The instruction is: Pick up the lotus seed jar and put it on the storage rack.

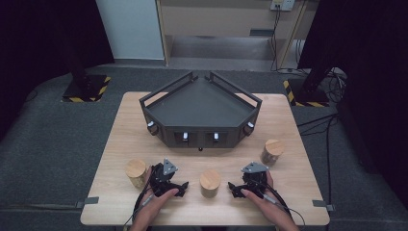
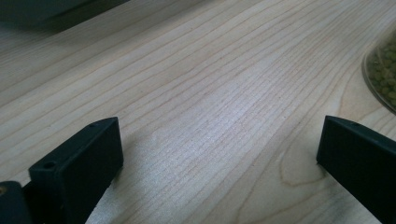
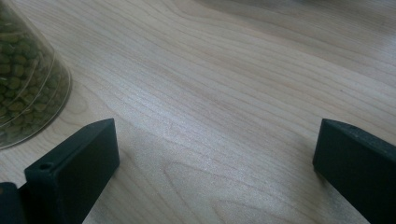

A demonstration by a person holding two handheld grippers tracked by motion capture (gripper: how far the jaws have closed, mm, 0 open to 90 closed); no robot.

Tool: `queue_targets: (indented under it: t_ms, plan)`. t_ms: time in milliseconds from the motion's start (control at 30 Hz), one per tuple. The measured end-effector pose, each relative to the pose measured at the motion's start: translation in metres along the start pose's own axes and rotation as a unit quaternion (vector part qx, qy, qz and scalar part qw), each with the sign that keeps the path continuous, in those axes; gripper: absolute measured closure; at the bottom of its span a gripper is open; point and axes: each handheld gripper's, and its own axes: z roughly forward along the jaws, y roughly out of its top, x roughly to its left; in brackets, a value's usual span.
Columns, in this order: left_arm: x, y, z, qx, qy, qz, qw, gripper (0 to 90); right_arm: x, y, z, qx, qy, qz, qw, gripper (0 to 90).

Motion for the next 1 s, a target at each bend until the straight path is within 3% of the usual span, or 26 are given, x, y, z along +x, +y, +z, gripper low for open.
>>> queue_targets:
  t_ms: [833,1000]
  plan:
    - [-0.002,0.004,-0.003,0.008,0.005,-0.004,0.9999,2.8,0.006,-0.001,-0.001,-0.001,-0.012,0.010,0.9999,0.8]
    - [-0.001,0.002,-0.011,-0.007,0.011,-0.013,0.9998,2.9,0.007,-0.001,-0.001,-0.001,-0.012,0.011,0.9999,0.8]
